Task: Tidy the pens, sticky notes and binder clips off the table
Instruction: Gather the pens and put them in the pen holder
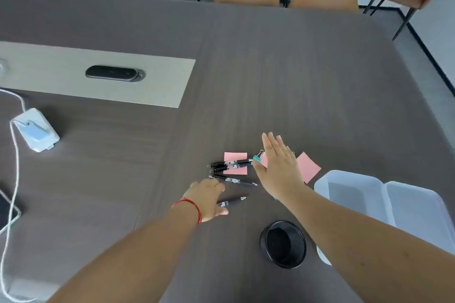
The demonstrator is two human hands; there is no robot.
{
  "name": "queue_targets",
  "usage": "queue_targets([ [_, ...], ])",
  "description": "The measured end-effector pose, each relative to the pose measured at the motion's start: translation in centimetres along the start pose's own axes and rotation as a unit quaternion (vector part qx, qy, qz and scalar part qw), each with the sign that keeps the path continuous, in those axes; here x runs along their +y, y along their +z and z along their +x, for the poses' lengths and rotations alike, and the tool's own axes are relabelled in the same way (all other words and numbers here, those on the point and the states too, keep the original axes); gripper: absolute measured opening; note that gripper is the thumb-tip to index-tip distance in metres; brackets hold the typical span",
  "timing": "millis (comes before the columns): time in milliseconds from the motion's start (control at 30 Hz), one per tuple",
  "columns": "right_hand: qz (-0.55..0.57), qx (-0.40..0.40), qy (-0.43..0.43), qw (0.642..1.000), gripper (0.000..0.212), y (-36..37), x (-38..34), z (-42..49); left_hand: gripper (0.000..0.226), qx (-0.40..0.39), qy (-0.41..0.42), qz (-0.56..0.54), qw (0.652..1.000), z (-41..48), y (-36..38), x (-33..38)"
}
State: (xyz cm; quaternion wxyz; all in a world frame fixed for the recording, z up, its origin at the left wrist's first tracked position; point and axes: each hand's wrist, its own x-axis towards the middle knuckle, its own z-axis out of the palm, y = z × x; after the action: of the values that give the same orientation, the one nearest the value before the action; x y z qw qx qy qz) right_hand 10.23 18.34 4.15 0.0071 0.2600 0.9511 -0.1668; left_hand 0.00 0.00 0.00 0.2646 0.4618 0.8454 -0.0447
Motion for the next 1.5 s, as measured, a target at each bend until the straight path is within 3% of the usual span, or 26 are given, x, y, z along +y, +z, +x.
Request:
queue_targets([
  [67,-0.002,-0.003,0.005,1.000,0.068,0.4,0.4,-0.1,0.061,-0.033,-0.016,-0.004,0.999,0.6,1.3,0.5],
  [167,-0.001,-0.009,0.002,1.000,0.064,1.9,1.3,0.1,0.038,-0.035,-0.016,0.010,0.999,1.4,3.0,1.0],
  [267,-0.010,-0.095,0.004,0.995,0.042,3.5,1.3,1.5,0.020,-0.018,-0.027,-0.017,0.999,2.0,3.5,0.0],
  [333,-0.038,-0.160,-0.004,0.986,0.033,5.0,0.9,2.4,0.008,0.004,-0.059,-0.124,0.990,2.0,3.6,-1.1],
  [400,-0.059,-0.195,-0.023,0.979,0.034,6.1,0.4,3.2,0.014,0.054,-0.106,-0.273,0.955,1.8,2.9,-2.1],
  [467,-0.080,-0.213,-0.050,0.973,0.038,7.0,-0.1,3.9,0.018,0.097,-0.143,-0.411,0.895,1.8,1.8,-3.0],
  [533,-0.118,-0.217,-0.079,0.966,0.033,7.8,-0.6,4.4,0.024,0.120,-0.147,-0.493,0.849,2.4,0.8,-3.6],
  [667,-0.207,-0.204,-0.142,0.946,0.012,9.1,-0.9,4.8,0.023,0.137,-0.191,-0.580,0.780,4.1,-0.4,-4.2],
  [733,-0.231,-0.198,-0.154,0.940,0.015,8.6,-1.1,4.9,0.020,0.152,-0.222,-0.617,0.740,4.3,-0.9,-4.6],
  [900,-0.182,-0.117,-0.147,0.965,0.025,6.6,-1.7,7.2,0.010,0.176,-0.251,-0.698,0.647,4.1,-1.0,-5.7],
  [1000,-0.182,-0.119,-0.197,0.956,0.026,7.4,-2.2,8.5,0.009,0.163,-0.254,-0.723,0.622,4.2,-0.7,-5.8],
  [1133,-0.198,-0.139,-0.216,0.946,0.031,8.7,-2.5,9.0,0.004,0.141,-0.261,-0.711,0.637,4.9,-0.6,-5.7],
  [1200,-0.229,-0.160,-0.209,0.937,0.030,8.9,-2.4,9.1,0.005,0.148,-0.260,-0.679,0.670,5.4,-0.9,-5.8],
  [1333,-0.275,-0.178,-0.242,0.913,0.020,8.5,-2.3,8.8,0.004,0.164,-0.245,-0.492,0.819,6.9,-1.0,-6.2],
  [1500,-0.271,-0.146,-0.255,0.917,0.026,7.8,1.1,7.7,0.013,0.134,-0.145,-0.305,0.932,10.1,-1.0,-4.5],
])
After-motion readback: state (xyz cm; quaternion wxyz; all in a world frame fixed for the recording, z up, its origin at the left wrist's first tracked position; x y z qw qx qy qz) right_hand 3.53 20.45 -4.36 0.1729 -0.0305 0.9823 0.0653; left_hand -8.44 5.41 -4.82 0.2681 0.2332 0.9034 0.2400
